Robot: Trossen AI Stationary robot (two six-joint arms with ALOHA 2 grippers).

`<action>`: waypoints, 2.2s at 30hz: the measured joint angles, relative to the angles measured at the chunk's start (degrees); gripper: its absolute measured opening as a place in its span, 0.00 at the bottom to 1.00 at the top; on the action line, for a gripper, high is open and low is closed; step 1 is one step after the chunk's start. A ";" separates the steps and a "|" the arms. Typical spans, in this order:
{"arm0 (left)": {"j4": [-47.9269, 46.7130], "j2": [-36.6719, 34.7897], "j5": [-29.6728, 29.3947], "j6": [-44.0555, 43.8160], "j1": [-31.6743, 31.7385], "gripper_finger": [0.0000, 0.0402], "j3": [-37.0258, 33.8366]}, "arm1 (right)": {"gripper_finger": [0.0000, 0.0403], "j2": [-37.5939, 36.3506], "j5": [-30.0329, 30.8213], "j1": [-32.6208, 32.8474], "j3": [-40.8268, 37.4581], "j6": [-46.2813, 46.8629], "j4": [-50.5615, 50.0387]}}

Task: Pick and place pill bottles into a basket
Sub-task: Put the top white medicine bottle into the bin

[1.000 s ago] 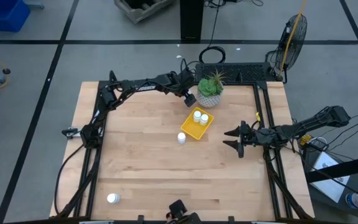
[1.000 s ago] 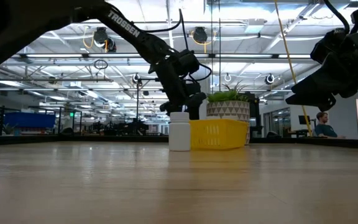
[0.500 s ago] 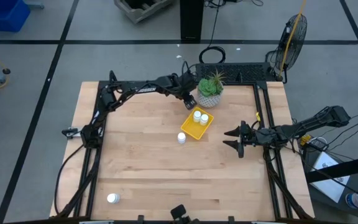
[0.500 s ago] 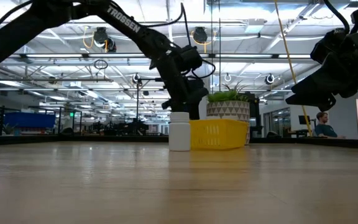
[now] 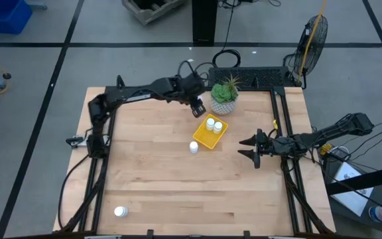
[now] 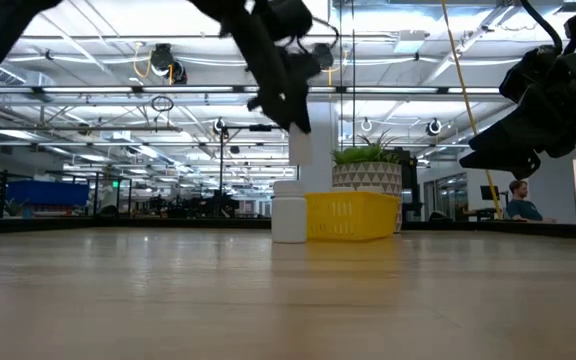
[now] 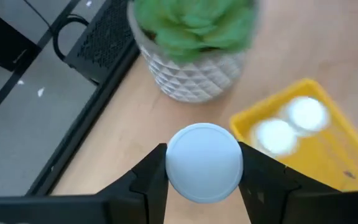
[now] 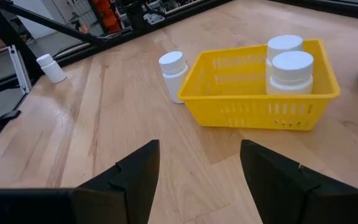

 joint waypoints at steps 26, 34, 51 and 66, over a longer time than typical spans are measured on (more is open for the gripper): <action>2.03 1.86 1.65 2.53 -14.19 0.40 0.00 | 0.53 0.23 0.03 -0.01 0.00 -0.01 -0.07; 4.04 4.95 2.54 2.63 -14.52 0.40 -0.04 | 0.53 0.53 0.00 -0.01 0.00 -0.02 0.03; 8.72 12.83 1.98 4.67 -14.48 0.40 -0.04 | 0.53 0.59 0.00 0.00 0.00 -0.02 0.02; 14.47 14.92 3.17 5.54 -13.27 0.40 -0.04 | 0.53 0.61 0.00 0.00 0.00 -0.02 0.04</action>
